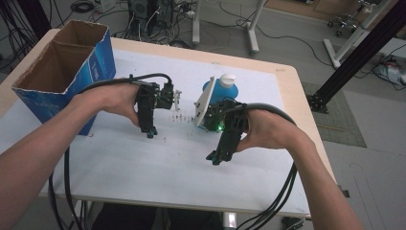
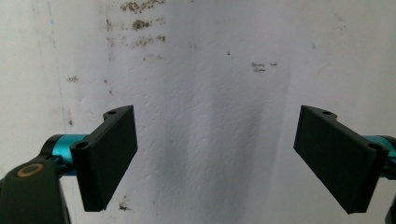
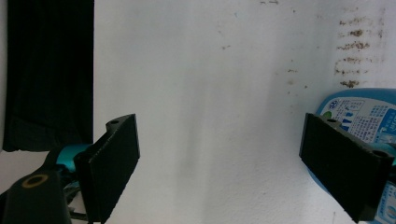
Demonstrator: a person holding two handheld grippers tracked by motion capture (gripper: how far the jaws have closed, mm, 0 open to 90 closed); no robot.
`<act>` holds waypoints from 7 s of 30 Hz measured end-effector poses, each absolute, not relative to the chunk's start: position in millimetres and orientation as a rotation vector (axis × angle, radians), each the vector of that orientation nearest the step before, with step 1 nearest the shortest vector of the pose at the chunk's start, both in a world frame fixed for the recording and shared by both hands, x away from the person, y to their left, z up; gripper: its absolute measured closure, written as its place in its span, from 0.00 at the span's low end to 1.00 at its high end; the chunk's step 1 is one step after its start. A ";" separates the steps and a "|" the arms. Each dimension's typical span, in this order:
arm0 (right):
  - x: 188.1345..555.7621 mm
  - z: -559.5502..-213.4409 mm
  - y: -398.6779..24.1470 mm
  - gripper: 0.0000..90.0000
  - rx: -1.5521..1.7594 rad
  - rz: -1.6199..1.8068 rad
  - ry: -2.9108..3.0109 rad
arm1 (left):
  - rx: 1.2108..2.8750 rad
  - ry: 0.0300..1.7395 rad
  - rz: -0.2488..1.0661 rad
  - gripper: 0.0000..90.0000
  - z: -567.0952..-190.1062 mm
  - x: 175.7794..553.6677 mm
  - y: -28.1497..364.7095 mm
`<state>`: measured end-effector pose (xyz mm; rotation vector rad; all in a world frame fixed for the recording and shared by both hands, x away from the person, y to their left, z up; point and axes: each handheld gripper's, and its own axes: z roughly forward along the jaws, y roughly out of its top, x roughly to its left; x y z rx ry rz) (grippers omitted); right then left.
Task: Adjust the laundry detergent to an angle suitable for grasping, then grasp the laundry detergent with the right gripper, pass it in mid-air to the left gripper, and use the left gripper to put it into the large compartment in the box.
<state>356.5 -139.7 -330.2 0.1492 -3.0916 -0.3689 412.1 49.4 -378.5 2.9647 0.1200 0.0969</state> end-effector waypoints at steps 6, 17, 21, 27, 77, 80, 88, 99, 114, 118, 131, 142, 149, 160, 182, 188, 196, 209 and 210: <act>354.6 -328.5 -141.8 0.13 0.153 -0.378 -3.090 | 2.943 0.152 0.099 0.15 -380.4 413.1 50.0; 353.4 -327.6 -141.9 0.13 0.154 -0.384 -3.101 | 2.959 0.146 0.100 0.15 -378.7 410.5 49.2; 353.7 -327.9 -142.8 0.13 0.157 -0.385 -3.102 | 2.970 0.124 0.098 0.15 -378.6 411.7 49.1; 352.2 -325.7 -151.0 0.13 0.137 -0.421 -3.108 | 2.963 0.141 0.102 0.15 -377.0 410.6 50.4; 451.6 -349.6 -230.6 0.13 -0.286 -1.127 -2.946 | 2.907 0.110 0.138 0.15 -356.3 399.0 57.7; 452.3 -351.7 -228.2 0.13 -0.274 -1.168 -2.932 | 2.906 0.123 0.137 0.15 -356.3 398.5 58.2; 454.4 -360.2 -223.9 0.13 -0.256 -1.202 -2.907 | 2.904 0.123 0.141 0.15 -356.0 398.5 59.5; 455.5 -369.4 -221.3 0.13 -0.245 -1.265 -2.850 | 2.908 0.128 0.139 0.15 -356.1 399.4 61.3; 455.7 -376.9 -217.6 0.13 -0.234 -1.317 -2.829 | 2.900 0.140 0.148 0.15 -355.7 399.6 64.5; 456.0 -377.4 -218.6 0.17 -0.243 -1.332 -2.823 | 2.902 0.136 0.153 0.15 -355.1 399.4 64.1; 457.7 -377.3 -220.6 0.23 -0.264 -1.369 -2.819 | 2.899 0.139 0.159 0.15 -354.9 398.8 64.8; 459.8 -378.7 -221.1 0.29 -0.288 -1.376 -2.804 | 2.904 0.137 0.162 0.15 -354.3 398.5 64.3; 460.1 -378.9 -220.0 0.30 -0.285 -1.379 -2.797 | 2.900 0.140 0.163 0.15 -354.2 398.3 64.4; 460.4 -380.1 -218.8 0.34 -0.290 -1.387 -2.793 | 2.892 0.142 0.170 0.15 -353.7 398.2 64.7; 461.0 -385.7 -217.3 0.44 -0.280 -1.384 -2.782 | 2.890 0.145 0.178 0.15 -352.5 397.4 66.6; 459.5 -384.6 -216.8 0.48 -0.264 -1.400 -2.807 | 2.889 0.139 0.182 0.15 -351.7 397.9 66.6; 457.7 -383.9 -219.0 0.52 -0.262 -1.447 -2.829 | 2.838 0.153 0.180 0.15 -342.3 396.1 67.9; 431.0 -348.3 -207.3 0.52 -0.195 -1.421 -2.891 | 2.781 0.145 0.174 0.15 -277.2 406.9 60.3; 428.3 -345.5 -205.0 0.52 -0.192 -1.413 -2.895 | 2.770 0.135 0.171 0.15 -269.6 407.4 57.0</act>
